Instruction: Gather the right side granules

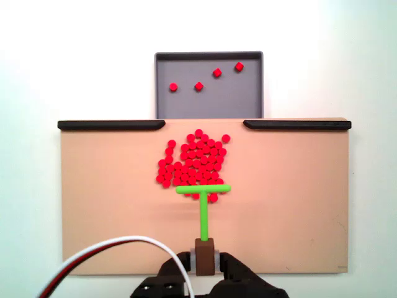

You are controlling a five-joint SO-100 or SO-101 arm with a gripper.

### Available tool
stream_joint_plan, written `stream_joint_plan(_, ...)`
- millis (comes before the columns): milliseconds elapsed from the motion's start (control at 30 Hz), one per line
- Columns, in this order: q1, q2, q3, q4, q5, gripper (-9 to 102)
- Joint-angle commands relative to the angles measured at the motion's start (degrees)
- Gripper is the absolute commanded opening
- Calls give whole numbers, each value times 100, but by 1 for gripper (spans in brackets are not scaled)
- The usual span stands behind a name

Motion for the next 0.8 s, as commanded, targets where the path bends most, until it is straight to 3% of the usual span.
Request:
stream_joint_plan(0,-44,-88,-44,264,-220,0)
stream_joint_plan(767,-79,-114,-114,255,-176,0)
